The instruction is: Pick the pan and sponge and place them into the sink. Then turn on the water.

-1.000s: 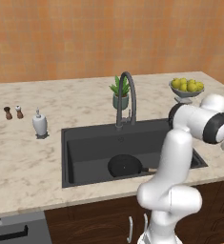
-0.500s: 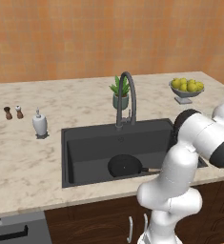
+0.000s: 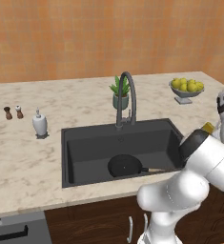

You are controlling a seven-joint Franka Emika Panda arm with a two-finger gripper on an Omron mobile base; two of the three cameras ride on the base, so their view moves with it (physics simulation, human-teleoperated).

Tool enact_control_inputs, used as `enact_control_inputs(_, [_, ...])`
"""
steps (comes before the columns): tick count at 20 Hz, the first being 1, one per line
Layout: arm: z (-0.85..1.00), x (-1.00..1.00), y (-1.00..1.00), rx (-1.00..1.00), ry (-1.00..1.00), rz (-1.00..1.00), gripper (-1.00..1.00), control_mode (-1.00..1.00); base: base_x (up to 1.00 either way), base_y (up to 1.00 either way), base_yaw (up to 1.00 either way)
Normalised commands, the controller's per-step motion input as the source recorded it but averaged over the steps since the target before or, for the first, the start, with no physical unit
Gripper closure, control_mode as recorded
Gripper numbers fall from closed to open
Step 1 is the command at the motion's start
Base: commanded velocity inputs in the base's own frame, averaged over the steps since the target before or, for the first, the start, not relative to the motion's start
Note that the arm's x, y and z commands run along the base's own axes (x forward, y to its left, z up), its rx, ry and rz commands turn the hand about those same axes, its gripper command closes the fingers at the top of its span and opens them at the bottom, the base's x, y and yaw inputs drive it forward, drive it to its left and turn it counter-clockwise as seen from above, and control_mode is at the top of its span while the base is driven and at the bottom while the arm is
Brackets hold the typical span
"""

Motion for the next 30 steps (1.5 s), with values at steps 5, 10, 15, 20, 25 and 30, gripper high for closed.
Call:
enact_control_inputs(5, [-0.07, 0.43, 0.63, 0.0, 0.1, 0.35, 1.0, -1.0, 0.0, 0.0, 0.0])
enact_control_inputs(10, [-0.43, 0.39, 0.47, 0.0, 0.0, 0.32, 1.0, -1.0, 0.0, 0.0, 0.0])
enact_control_inputs(15, [-0.54, 0.21, 0.48, 0.0, -0.12, 0.25, 1.0, -1.0, 0.0, 0.0, 0.0])
enact_control_inputs(20, [-0.49, 0.23, 0.59, 0.0, -0.16, 0.22, 1.0, -1.0, 0.0, 0.0, 0.0])
enact_control_inputs(25, [-0.51, 0.27, 0.66, 0.0, -0.16, 0.18, 1.0, -1.0, 0.0, 0.0, 0.0])
enact_control_inputs(30, [-0.6, 0.28, 0.34, 0.0, -0.15, 0.12, 1.0, -1.0, 0.0, 0.0, 0.0])
